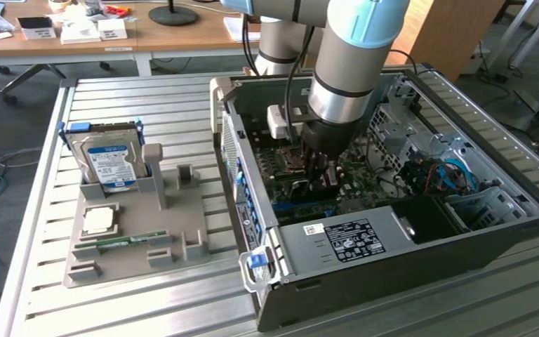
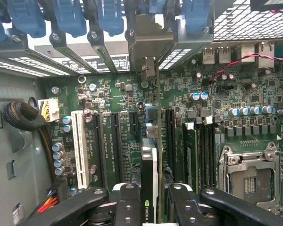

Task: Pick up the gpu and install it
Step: 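Insert the gpu into the slot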

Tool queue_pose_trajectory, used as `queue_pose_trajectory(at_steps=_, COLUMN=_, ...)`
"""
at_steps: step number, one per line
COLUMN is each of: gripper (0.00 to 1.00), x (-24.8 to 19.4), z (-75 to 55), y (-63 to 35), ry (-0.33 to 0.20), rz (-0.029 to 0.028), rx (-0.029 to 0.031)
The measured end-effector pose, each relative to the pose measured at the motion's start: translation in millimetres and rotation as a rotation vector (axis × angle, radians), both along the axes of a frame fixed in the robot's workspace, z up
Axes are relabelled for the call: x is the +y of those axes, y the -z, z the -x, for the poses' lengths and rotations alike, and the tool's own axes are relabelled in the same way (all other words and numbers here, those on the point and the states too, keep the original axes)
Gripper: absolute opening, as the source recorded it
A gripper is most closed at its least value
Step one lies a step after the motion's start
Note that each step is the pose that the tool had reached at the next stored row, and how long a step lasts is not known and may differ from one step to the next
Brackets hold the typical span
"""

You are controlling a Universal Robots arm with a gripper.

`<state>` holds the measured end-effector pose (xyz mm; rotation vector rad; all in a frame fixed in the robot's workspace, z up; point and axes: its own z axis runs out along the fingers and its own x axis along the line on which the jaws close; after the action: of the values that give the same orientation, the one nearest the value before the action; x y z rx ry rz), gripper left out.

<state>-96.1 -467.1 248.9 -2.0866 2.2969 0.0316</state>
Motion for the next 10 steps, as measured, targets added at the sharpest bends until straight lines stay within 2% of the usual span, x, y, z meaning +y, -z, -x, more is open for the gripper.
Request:
queue_pose_trajectory(at_steps=6, gripper=0.27, x=0.0, z=0.0, y=-0.1, ry=0.0, rz=0.0064, rx=0.0002)
queue_pose_trajectory(at_steps=10, gripper=0.27, x=-0.1, z=0.0, y=-0.1, ry=0.0, rz=0.0076, rx=0.0001)
